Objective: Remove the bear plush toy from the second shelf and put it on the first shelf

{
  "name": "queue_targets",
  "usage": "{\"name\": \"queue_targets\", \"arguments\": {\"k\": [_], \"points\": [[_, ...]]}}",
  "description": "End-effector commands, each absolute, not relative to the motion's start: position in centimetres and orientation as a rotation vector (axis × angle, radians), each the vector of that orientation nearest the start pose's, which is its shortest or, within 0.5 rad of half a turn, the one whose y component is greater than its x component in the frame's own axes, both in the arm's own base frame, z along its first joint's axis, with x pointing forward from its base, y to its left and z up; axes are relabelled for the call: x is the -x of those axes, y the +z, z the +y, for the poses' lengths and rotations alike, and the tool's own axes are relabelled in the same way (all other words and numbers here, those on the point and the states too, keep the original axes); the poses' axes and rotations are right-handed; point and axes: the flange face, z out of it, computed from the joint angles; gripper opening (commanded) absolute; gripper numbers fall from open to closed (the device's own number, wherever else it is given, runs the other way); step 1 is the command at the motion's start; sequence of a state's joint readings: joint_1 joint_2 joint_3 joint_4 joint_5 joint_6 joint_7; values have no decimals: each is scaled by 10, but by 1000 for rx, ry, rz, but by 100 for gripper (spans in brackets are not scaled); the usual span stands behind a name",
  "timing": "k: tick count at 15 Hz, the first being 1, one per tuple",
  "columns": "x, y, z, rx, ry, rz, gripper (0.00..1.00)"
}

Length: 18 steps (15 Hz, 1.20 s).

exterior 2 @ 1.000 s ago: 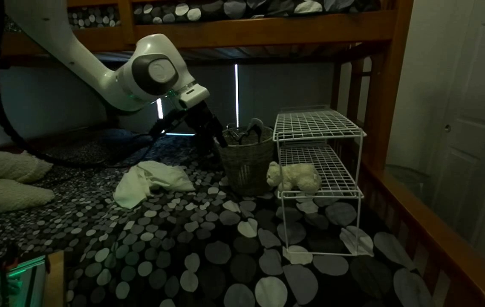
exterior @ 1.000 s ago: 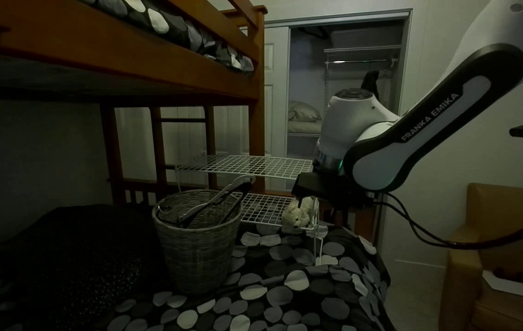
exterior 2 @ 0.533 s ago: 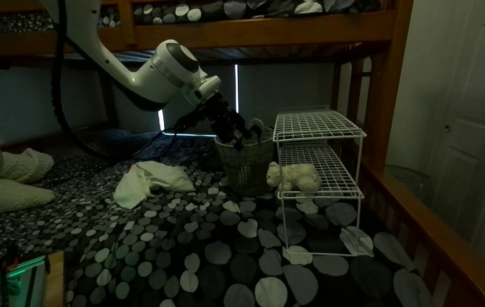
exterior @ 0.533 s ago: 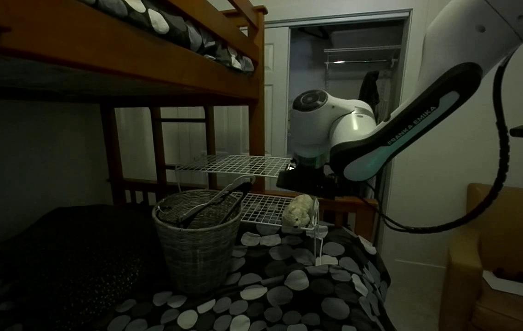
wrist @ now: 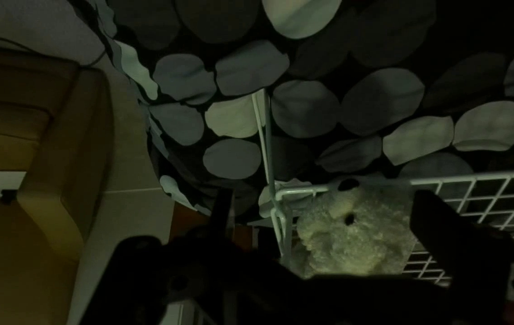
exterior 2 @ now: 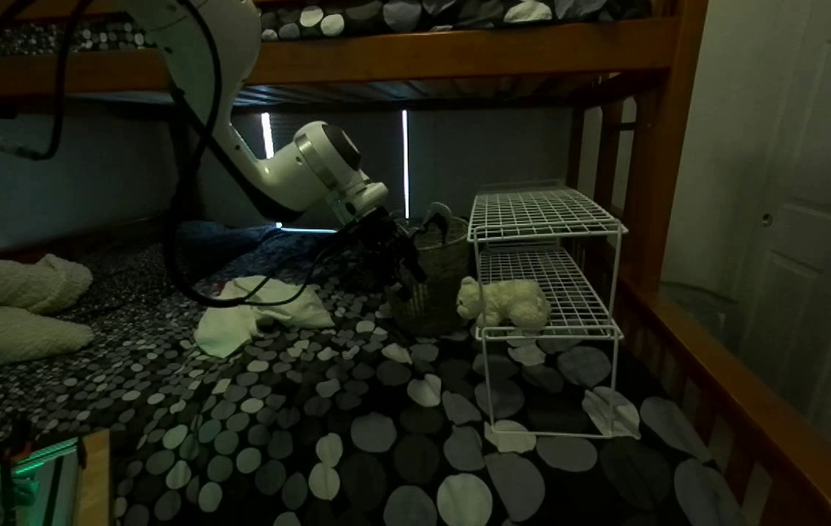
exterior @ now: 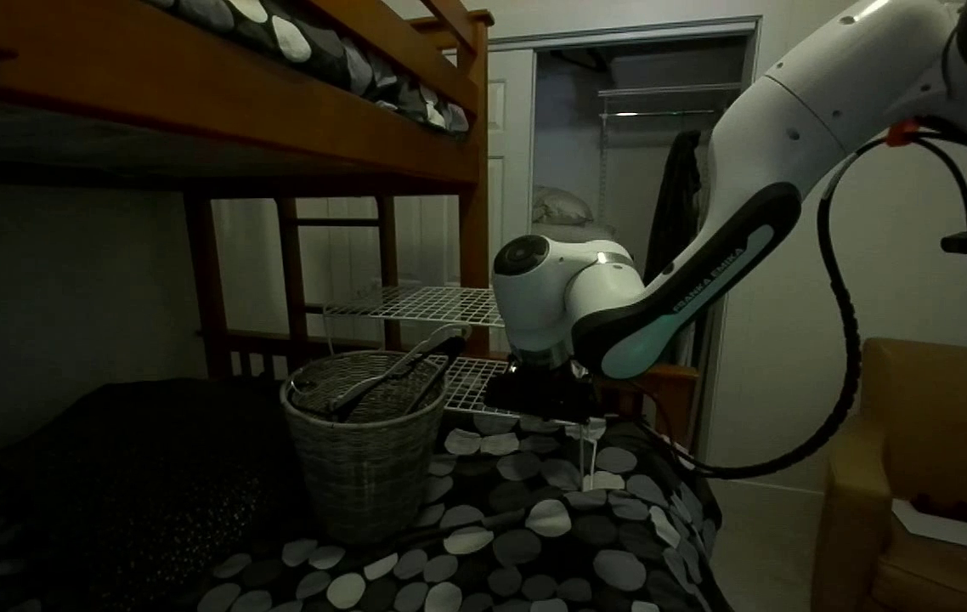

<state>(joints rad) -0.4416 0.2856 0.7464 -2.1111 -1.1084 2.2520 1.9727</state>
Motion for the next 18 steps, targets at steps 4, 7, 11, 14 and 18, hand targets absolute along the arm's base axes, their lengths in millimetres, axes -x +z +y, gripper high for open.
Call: {"name": "queue_targets", "arguments": {"k": [4,7,11,14,18], "points": [[-576,327,124,2841,-1142,1293,100],[-586,326,122,2836,-1191,1281,100],[-599,322,124,2829,-1206,1316,100],[-611,315,117,2824,-1187,1345,100],[-621,302,106,2840,-1180,1387,100]]}}
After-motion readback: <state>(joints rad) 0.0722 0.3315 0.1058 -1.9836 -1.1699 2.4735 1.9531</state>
